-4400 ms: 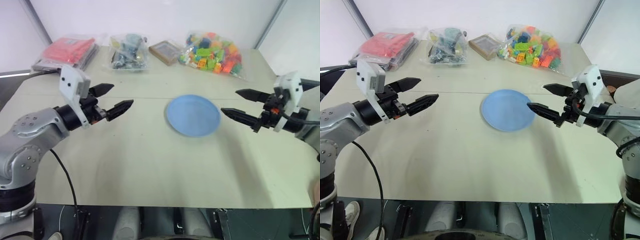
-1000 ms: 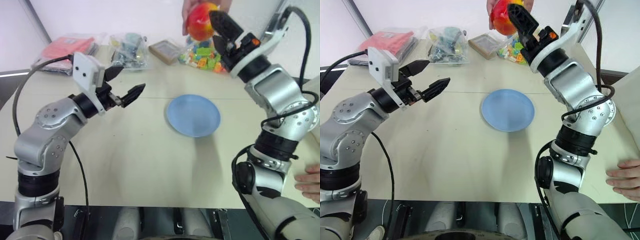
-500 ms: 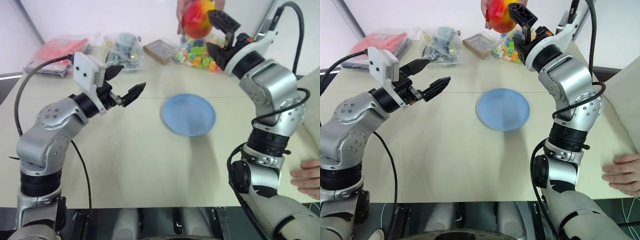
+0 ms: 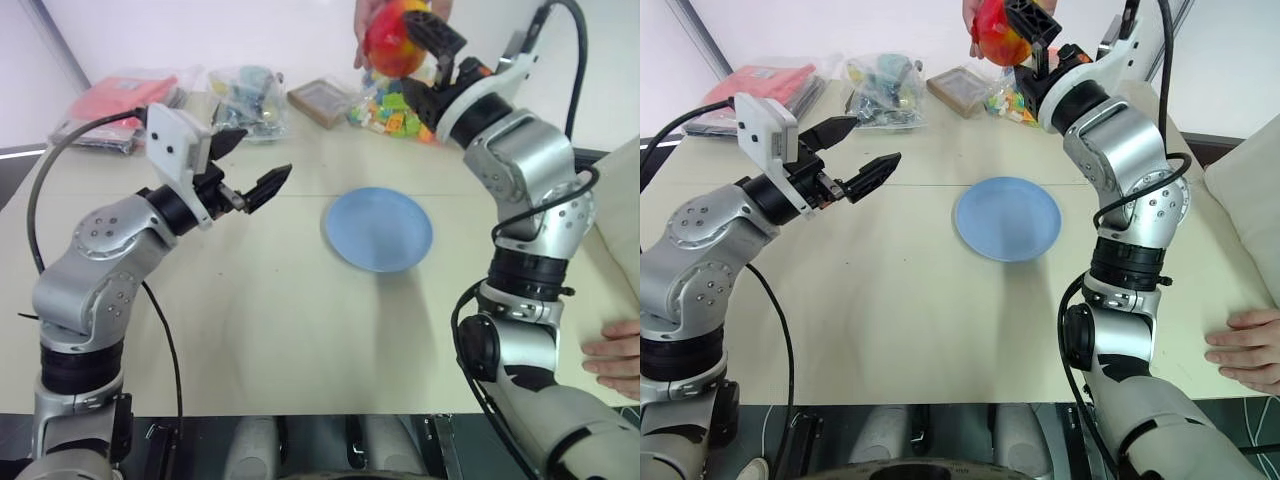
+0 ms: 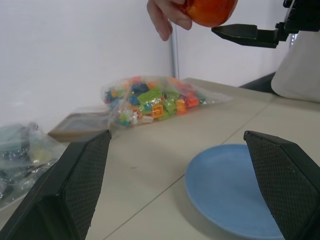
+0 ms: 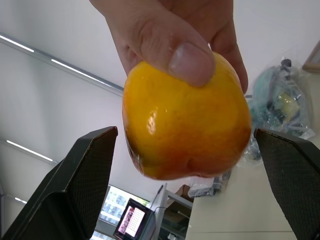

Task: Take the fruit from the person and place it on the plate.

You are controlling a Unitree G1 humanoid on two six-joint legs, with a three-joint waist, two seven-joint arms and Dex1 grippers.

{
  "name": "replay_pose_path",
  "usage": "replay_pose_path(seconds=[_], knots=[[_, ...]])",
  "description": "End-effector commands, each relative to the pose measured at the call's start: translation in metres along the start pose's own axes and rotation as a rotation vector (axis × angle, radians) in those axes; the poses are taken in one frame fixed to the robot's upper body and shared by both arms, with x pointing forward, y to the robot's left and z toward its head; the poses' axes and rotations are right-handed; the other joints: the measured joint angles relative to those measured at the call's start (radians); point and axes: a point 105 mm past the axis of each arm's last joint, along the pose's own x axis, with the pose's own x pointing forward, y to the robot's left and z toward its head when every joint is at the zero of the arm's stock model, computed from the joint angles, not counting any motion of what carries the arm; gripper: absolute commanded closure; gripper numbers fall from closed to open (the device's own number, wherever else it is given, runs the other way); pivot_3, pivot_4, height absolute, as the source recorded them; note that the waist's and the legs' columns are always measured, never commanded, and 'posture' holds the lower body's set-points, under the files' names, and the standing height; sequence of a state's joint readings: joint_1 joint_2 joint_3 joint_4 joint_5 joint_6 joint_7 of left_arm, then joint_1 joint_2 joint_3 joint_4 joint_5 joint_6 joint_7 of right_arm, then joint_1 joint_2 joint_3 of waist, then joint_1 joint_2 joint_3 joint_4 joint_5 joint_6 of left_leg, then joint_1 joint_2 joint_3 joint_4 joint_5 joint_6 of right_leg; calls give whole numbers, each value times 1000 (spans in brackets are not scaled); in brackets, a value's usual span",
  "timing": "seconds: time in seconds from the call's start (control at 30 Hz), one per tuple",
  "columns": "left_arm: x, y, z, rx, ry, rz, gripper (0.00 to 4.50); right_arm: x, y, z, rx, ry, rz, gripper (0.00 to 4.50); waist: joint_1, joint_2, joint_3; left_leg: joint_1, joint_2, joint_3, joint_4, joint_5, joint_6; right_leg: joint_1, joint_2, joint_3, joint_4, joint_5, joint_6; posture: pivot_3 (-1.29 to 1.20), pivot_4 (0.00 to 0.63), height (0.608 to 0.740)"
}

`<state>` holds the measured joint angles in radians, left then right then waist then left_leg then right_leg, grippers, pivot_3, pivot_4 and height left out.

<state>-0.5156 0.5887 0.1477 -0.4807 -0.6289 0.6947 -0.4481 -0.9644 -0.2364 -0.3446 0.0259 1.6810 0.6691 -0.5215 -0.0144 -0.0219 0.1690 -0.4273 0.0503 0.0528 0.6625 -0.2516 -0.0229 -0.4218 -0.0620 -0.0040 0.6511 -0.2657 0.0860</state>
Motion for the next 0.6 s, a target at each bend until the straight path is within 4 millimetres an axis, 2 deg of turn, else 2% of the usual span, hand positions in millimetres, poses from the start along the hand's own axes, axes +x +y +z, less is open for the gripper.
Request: replay_pose_path(seconds=[0.03,0.27,0.37,0.43,0.6], knots=[[-5,-1,15,46,-44,9,52,5,16,8,-31,-27,65,0,0,0,0,0,0,0,0,0,0,0,0,0,0,0,0,0,150,731],[-7,-2,15,47,-39,19,52,11,20,8,-45,-22,96,0,0,0,0,0,0,0,0,0,0,0,0,0,0,0,0,0,150,731],[-7,-2,16,47,-40,23,0,12,20,8,-49,-21,101,807,1,0,0,0,0,0,0,0,0,0,0,0,0,0,0,0,150,731],[-7,-1,16,47,-42,24,0,12,20,8,-51,-20,99,1578,0,0,0,0,0,0,0,0,0,0,0,0,0,0,0,0,150,731],[-6,0,16,49,-42,26,0,12,22,8,-50,-21,109,1627,0,0,0,0,0,0,-1,0,0,-1,0,0,0,0,0,0,150,731]])
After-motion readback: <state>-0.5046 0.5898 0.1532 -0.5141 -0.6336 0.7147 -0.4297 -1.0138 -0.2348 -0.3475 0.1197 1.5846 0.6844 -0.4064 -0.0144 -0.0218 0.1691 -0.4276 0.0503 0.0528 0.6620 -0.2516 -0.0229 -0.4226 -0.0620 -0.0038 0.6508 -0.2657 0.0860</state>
